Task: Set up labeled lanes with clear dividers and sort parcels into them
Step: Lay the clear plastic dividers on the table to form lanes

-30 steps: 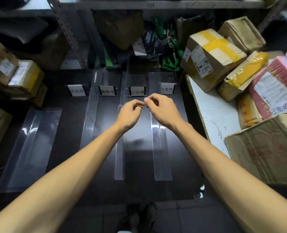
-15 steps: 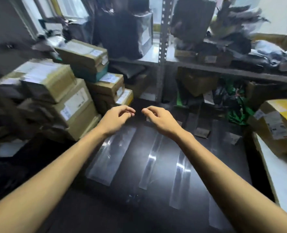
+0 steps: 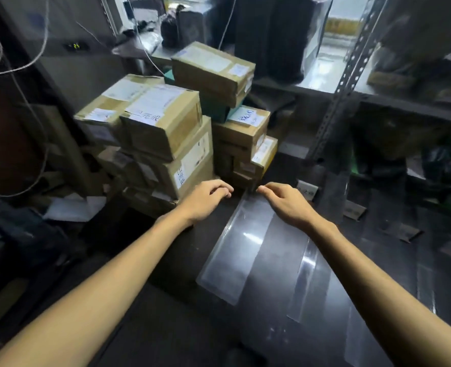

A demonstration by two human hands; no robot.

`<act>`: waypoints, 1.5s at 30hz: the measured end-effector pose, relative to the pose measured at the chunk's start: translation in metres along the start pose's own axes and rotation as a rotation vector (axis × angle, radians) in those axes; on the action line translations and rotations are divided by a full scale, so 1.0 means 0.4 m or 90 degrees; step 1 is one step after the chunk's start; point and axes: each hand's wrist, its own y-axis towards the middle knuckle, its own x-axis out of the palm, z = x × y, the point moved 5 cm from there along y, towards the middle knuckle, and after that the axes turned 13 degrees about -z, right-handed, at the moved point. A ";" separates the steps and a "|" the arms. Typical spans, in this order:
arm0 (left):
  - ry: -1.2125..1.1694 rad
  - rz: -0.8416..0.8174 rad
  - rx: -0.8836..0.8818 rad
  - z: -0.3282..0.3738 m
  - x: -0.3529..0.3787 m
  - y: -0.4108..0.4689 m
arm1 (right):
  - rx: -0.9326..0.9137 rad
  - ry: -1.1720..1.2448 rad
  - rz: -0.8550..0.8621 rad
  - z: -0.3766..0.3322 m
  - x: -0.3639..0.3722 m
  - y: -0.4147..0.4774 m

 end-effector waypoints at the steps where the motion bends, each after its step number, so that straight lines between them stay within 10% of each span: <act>1: -0.001 -0.011 -0.008 -0.019 0.007 0.031 | 0.012 0.003 -0.006 0.021 0.007 0.030; 18: 0.257 -0.242 -0.282 -0.424 0.200 0.420 | 0.377 0.094 -0.196 0.430 0.194 0.292; 27: 0.178 -0.214 -0.321 -0.479 0.199 0.462 | 0.505 0.156 -0.083 0.486 0.222 0.325; 45: 0.317 -0.088 -0.266 -0.449 0.190 0.406 | 0.299 0.250 0.029 0.323 0.174 0.352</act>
